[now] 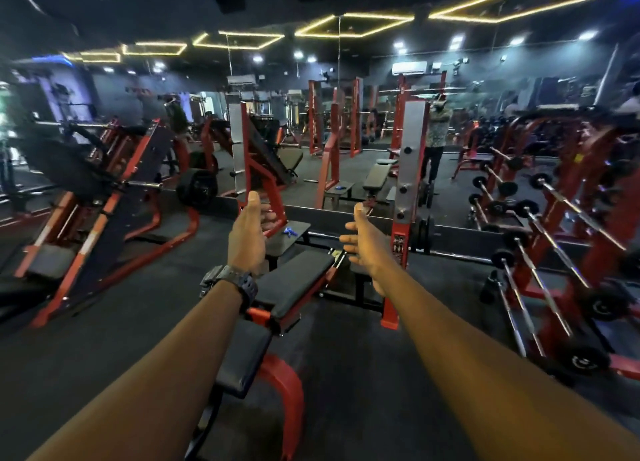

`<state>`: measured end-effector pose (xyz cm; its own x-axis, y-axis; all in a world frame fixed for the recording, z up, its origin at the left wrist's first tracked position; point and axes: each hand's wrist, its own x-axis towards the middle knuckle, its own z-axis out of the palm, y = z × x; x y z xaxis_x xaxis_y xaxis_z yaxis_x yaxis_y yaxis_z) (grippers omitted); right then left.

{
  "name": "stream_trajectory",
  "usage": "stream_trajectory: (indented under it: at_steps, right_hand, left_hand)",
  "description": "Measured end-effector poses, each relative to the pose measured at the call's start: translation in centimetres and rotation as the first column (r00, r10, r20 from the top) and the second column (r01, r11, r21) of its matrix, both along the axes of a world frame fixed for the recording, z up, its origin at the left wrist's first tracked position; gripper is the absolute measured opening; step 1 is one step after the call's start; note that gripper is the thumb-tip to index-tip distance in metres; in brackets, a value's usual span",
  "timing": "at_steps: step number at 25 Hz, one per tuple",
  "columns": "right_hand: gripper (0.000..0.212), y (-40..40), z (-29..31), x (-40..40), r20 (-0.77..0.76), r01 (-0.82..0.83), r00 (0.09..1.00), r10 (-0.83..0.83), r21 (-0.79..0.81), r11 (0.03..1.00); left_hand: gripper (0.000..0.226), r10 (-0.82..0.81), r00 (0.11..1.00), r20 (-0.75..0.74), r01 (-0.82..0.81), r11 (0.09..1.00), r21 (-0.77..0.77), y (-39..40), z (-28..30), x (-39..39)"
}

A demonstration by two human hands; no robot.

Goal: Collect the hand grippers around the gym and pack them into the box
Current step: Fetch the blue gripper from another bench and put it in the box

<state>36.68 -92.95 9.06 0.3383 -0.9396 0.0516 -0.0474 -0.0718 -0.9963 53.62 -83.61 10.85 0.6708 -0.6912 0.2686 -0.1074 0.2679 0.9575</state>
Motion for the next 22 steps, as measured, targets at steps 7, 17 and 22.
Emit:
stream_trajectory:
  at_steps: [7,17,22]
  right_hand:
    - [0.065,-19.2,-2.4,5.9,-0.052,-0.057,0.997,0.057,0.001,0.998]
    - [0.07,-44.2,-2.1,17.9,-0.114,-0.099,0.988,0.102,0.028,0.995]
    - [0.071,-57.9,-5.5,23.6,-0.114,-0.154,0.981,0.158,0.046,0.987]
  left_hand:
    - [0.059,0.078,0.997,-0.022,-0.078,0.997,0.008,-18.0,-2.7,6.4]
    - [0.061,0.098,0.995,-0.02,-0.097,0.994,0.046,-42.4,-3.1,17.9]
    - [0.062,0.16,0.987,0.015,-0.16,0.983,0.092,-54.4,-5.6,22.7]
